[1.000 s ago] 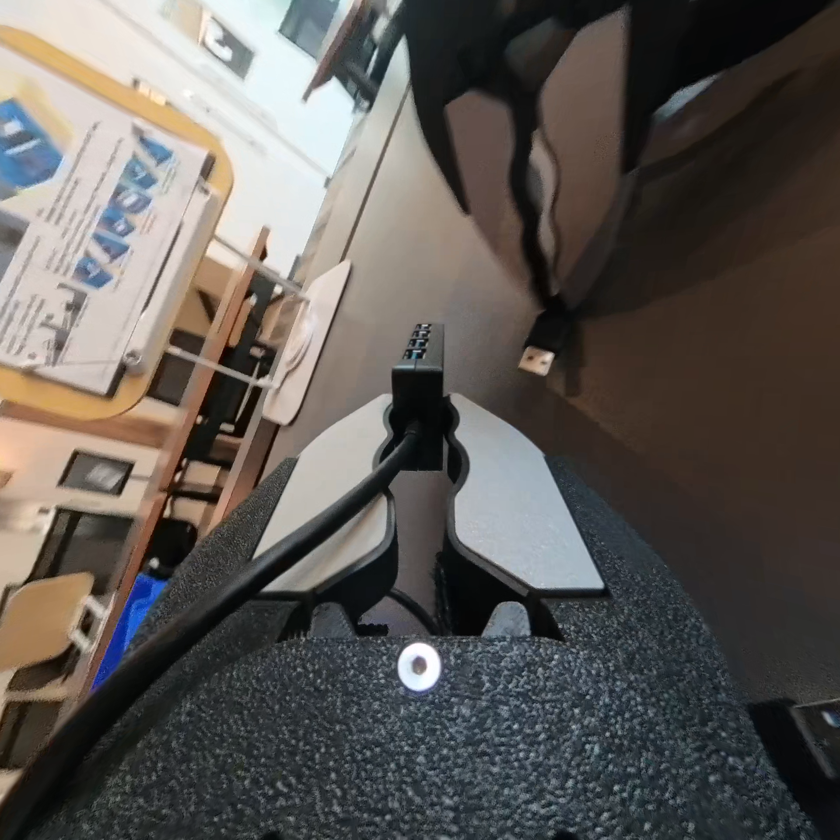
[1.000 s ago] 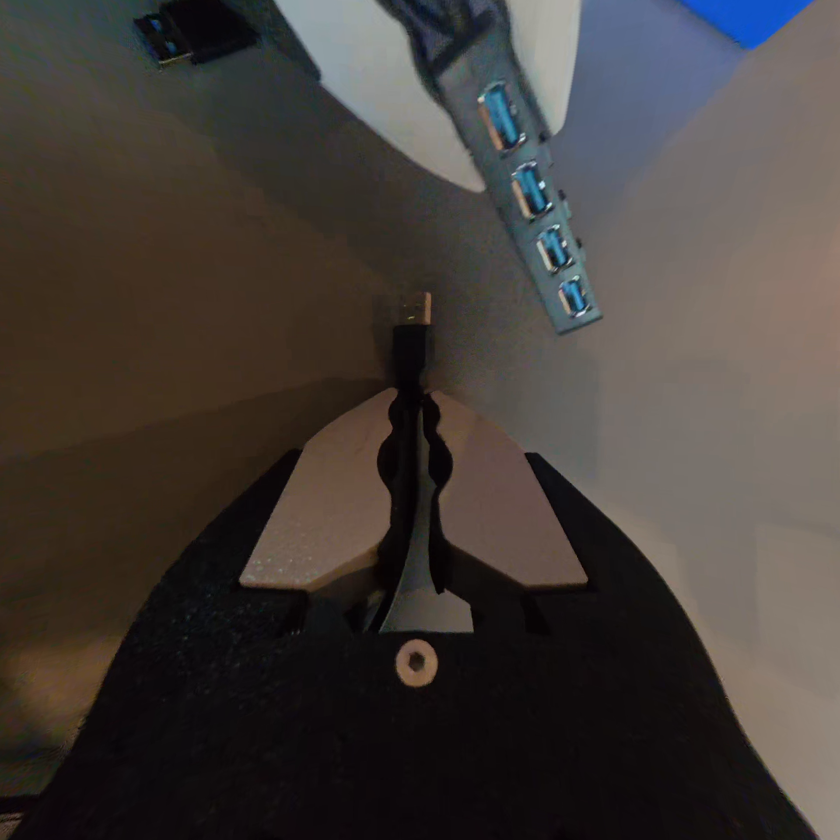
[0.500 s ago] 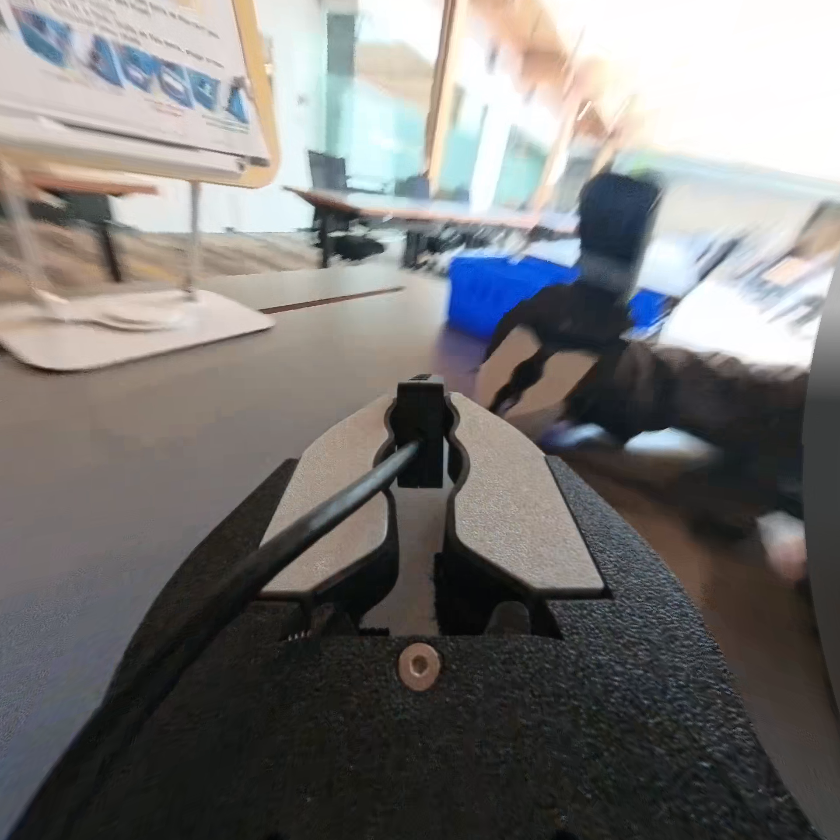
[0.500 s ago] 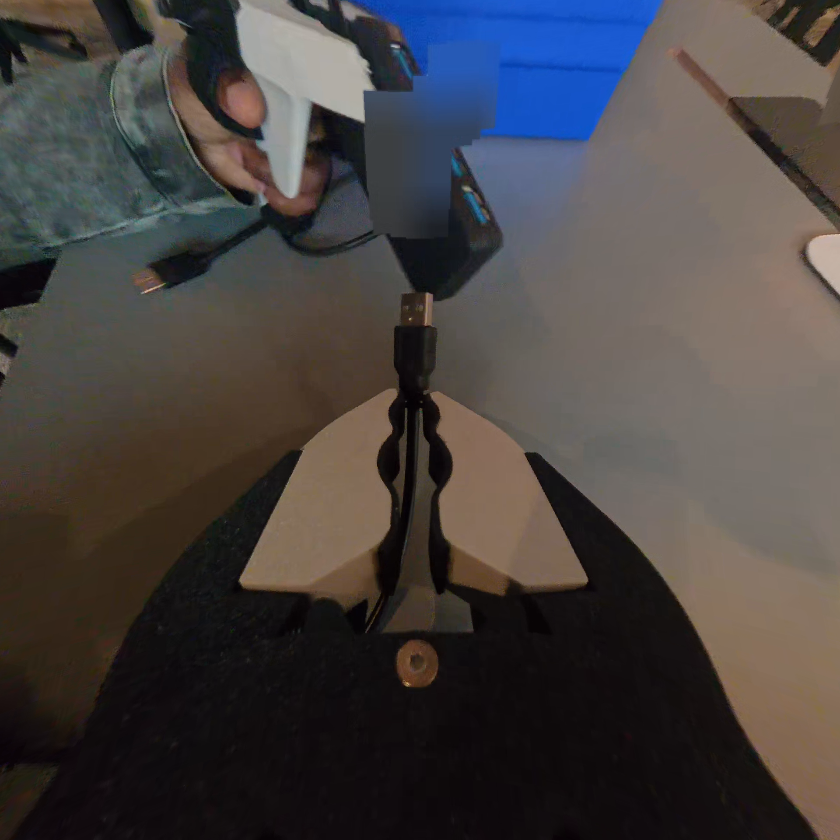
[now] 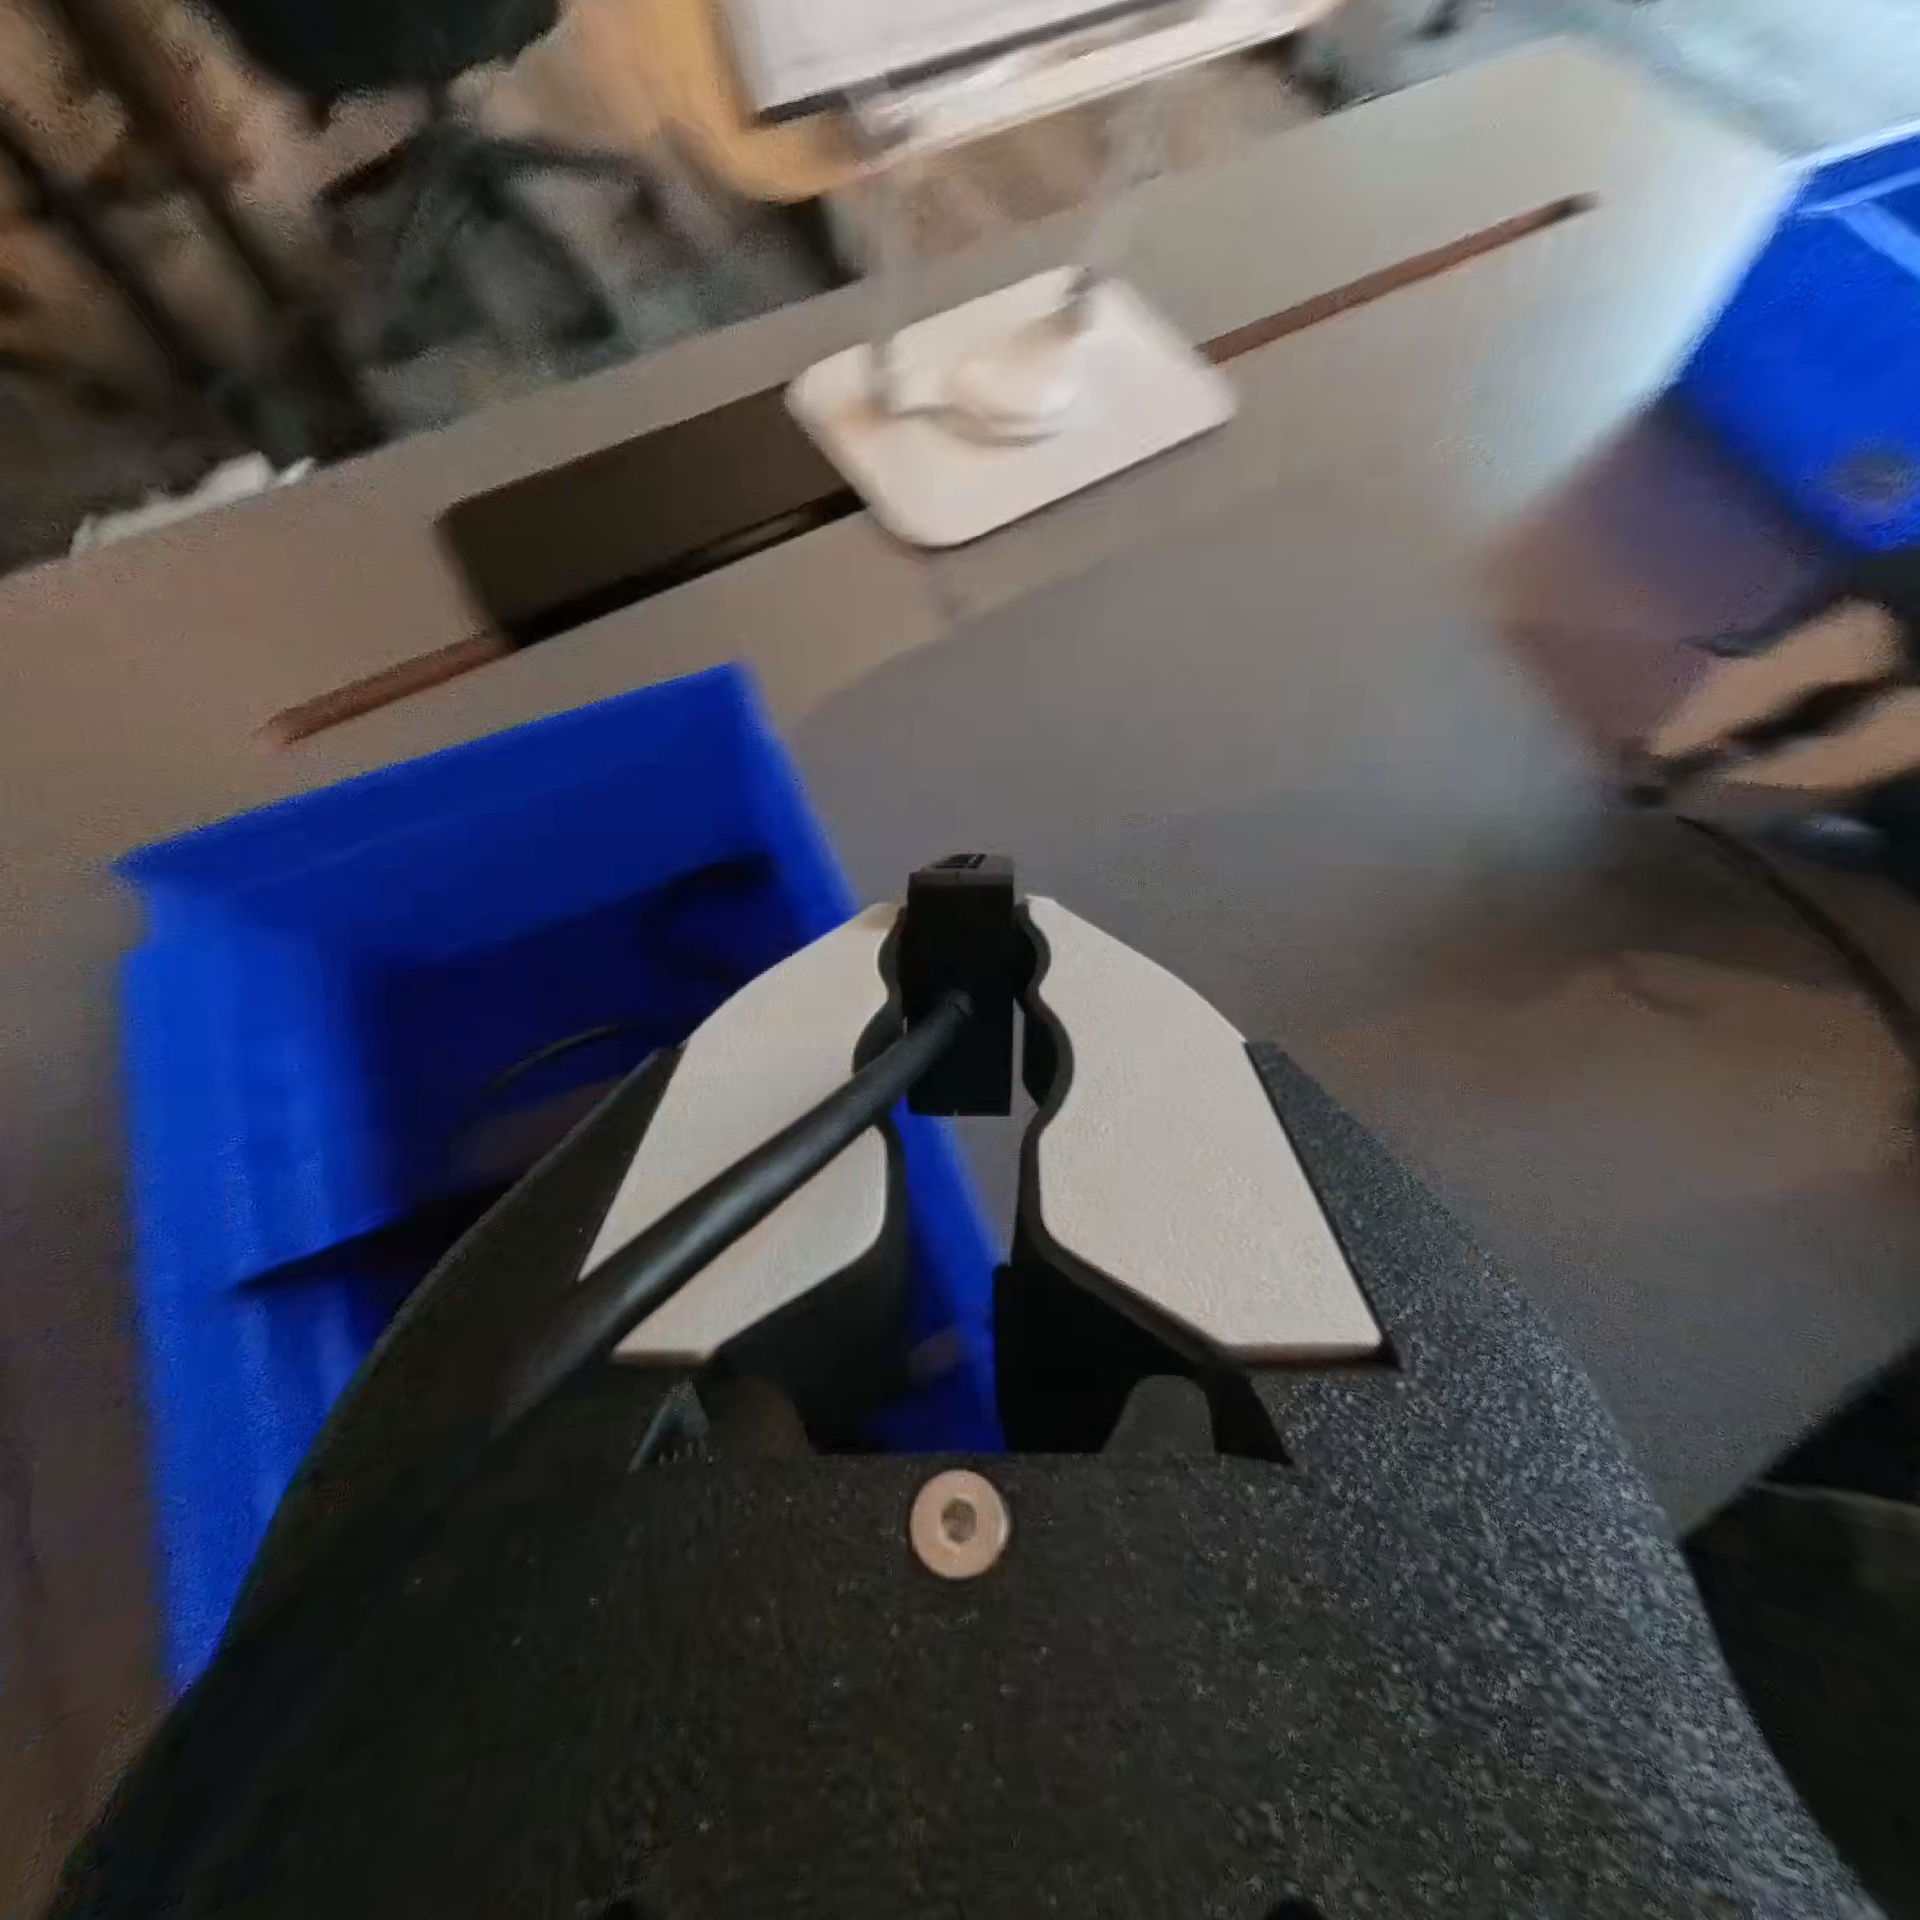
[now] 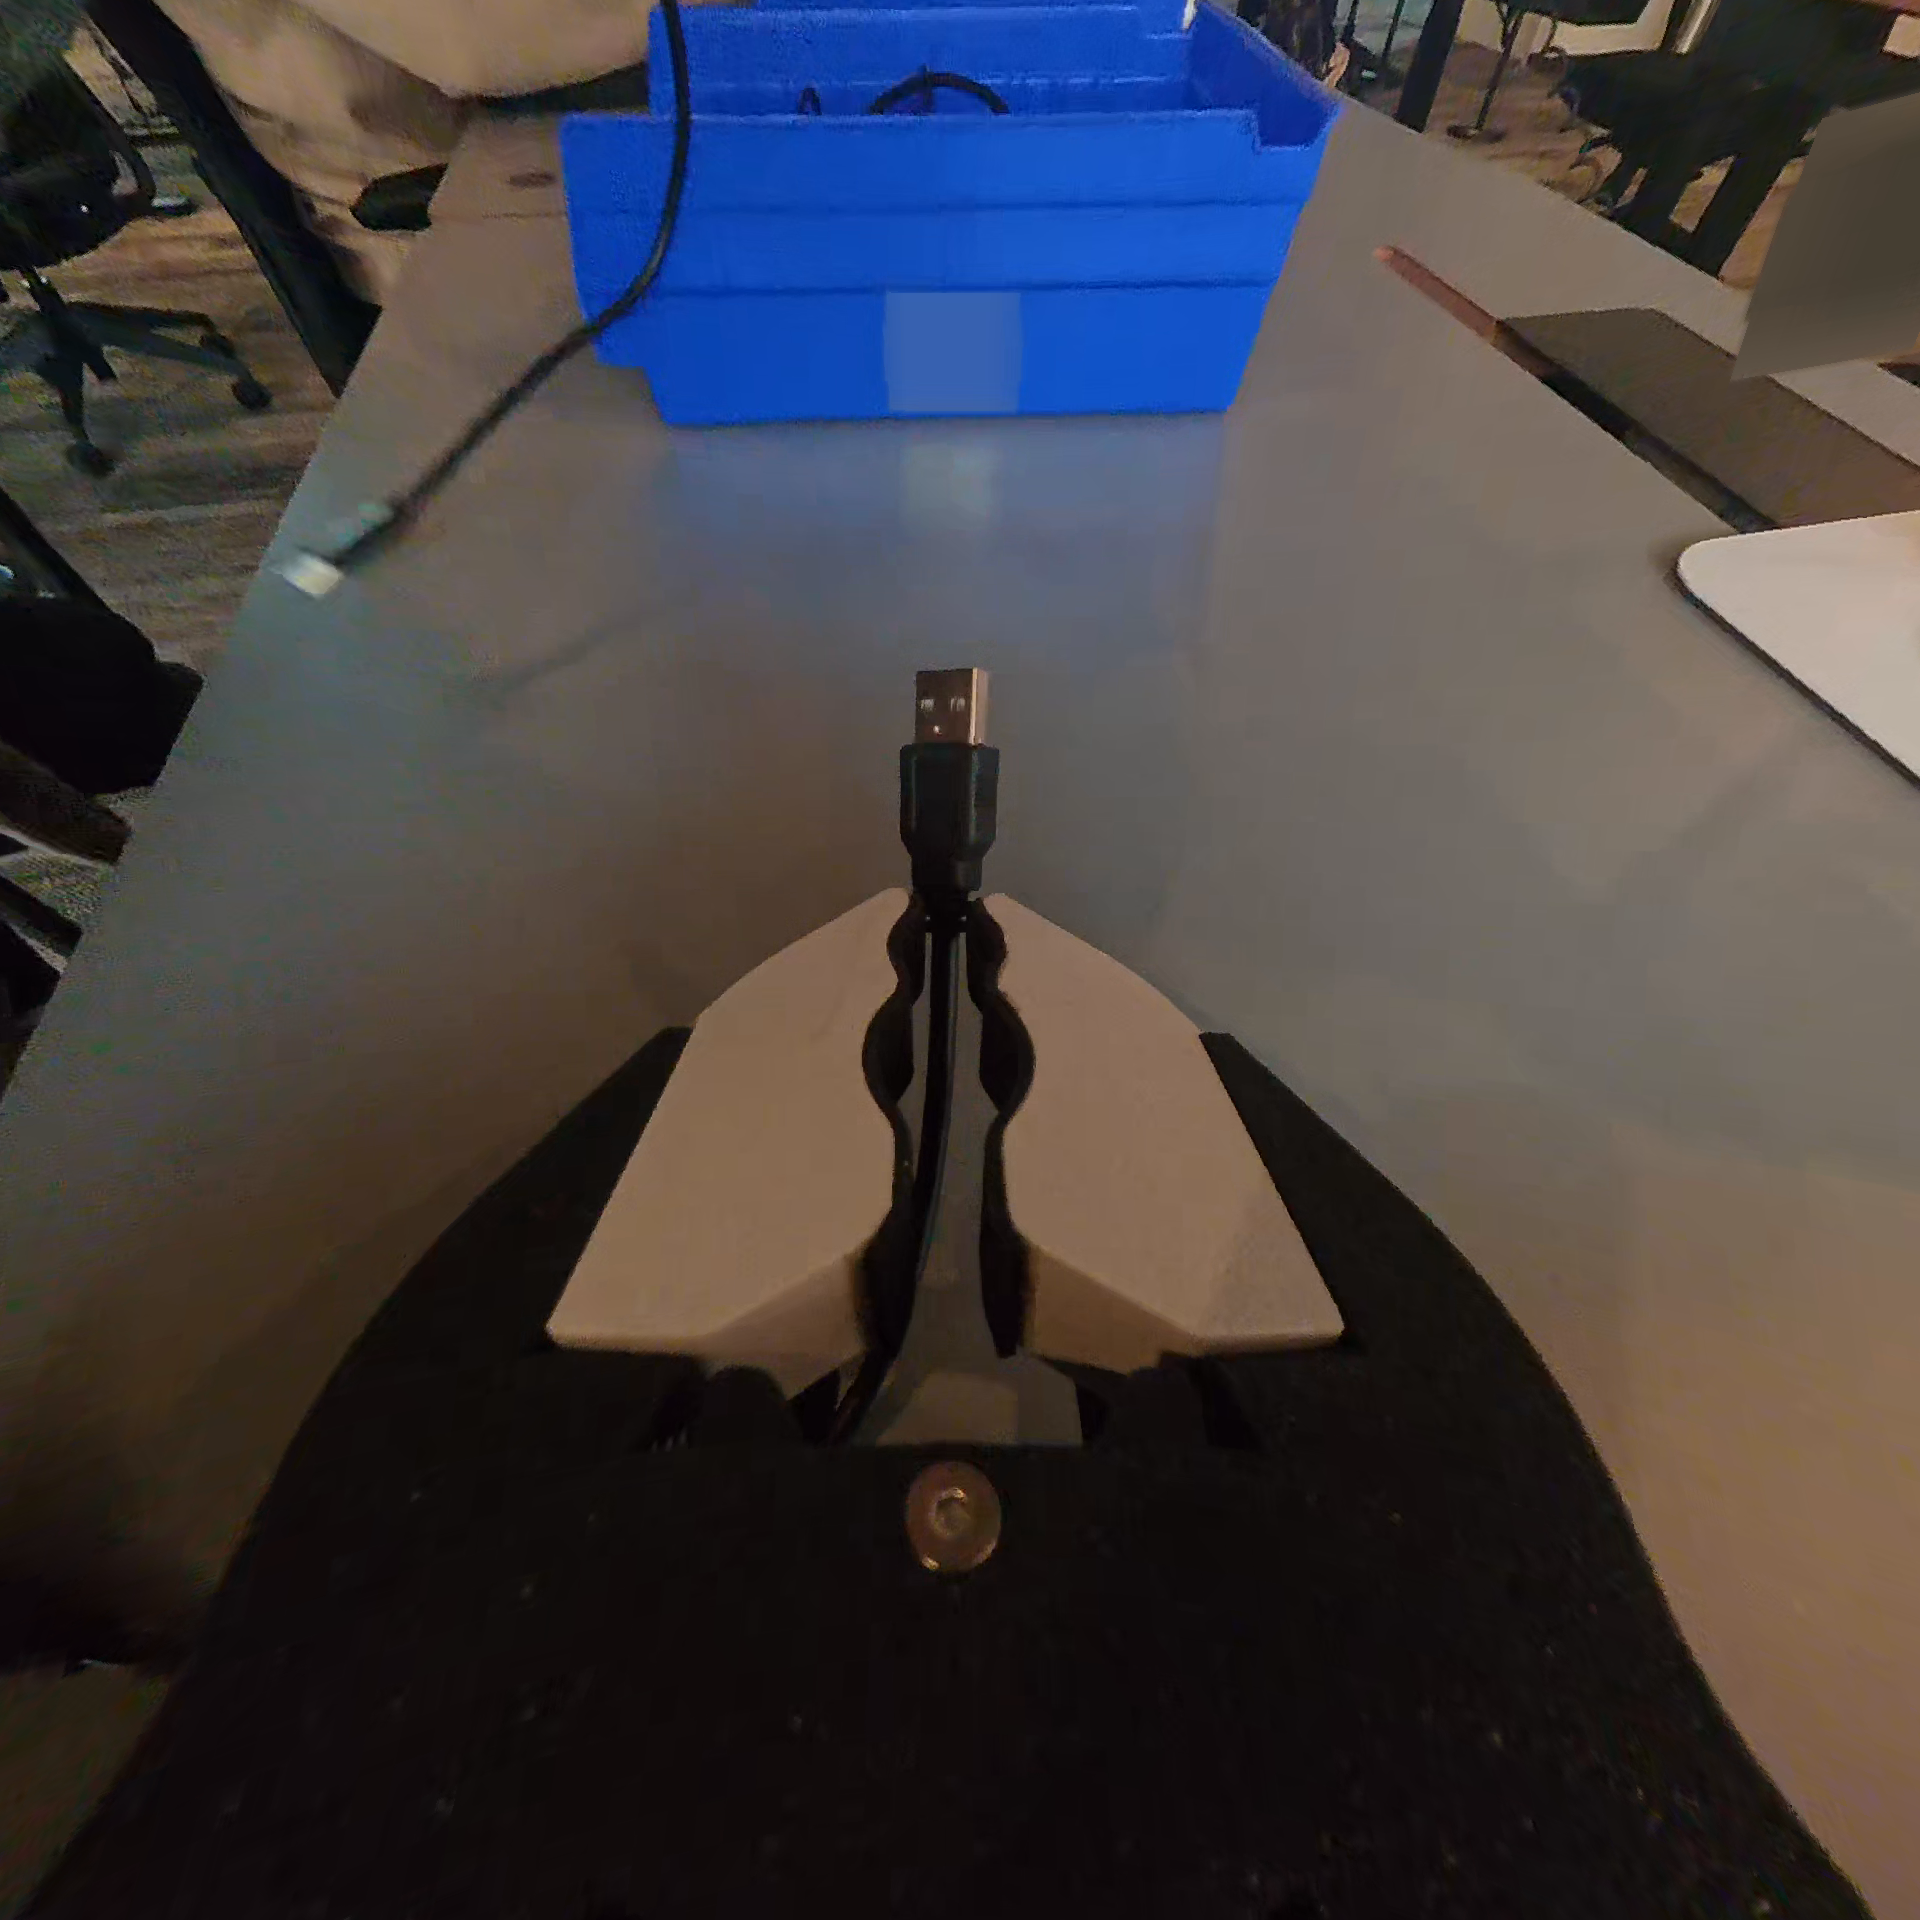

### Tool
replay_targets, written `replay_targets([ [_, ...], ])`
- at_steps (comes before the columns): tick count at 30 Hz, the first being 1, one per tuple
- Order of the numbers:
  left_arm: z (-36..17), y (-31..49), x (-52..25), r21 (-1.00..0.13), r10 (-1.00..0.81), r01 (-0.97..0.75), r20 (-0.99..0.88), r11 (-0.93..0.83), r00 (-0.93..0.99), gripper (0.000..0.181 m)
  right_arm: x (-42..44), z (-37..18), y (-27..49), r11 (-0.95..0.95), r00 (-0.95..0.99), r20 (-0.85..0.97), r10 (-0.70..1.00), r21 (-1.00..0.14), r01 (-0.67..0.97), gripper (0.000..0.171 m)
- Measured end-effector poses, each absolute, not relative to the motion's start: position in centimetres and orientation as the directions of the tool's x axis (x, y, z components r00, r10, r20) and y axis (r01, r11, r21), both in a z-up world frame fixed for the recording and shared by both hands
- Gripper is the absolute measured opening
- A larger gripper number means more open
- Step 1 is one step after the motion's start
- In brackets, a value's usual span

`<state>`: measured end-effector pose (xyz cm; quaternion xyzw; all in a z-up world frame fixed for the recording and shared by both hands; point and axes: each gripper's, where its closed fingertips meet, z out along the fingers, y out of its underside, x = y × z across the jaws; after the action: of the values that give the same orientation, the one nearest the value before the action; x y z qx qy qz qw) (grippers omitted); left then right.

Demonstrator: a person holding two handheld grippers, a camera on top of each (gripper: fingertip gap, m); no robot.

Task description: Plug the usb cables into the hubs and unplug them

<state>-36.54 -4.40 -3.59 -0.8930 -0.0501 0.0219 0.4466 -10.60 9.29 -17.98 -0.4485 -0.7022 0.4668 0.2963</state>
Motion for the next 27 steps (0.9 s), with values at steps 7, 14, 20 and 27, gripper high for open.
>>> replay_targets([
  [7, -12.7, -2.0, -43.6, -0.496, 0.296, 0.389, 0.258, -0.776, 0.92, 0.075, -10.6, -18.4, 9.6, 0.162, -0.409, -0.003, 0.912, -0.916, 0.367, 0.007],
  [14, -9.6, -0.8, -41.2, -0.431, 0.126, 0.531, 0.678, -0.729, 0.724, 0.102, -10.6, -18.4, 9.6, 0.156, -0.407, -0.007, 0.913, -0.918, 0.365, 0.007],
  [20, -15.2, -8.3, -41.5, 0.026, 0.165, 0.176, 0.508, -0.984, 0.845, 0.096, -10.6, -18.2, 9.4, 0.178, -0.403, 0.021, 0.915, -0.917, 0.358, 0.007],
  [27, -8.9, -7.4, -37.9, -0.057, -0.067, -0.036, 0.8, -0.998, 0.596, 0.077, -10.5, -18.3, 9.9, 0.175, -0.389, 0.022, 0.921, -0.915, 0.363, 0.007],
])
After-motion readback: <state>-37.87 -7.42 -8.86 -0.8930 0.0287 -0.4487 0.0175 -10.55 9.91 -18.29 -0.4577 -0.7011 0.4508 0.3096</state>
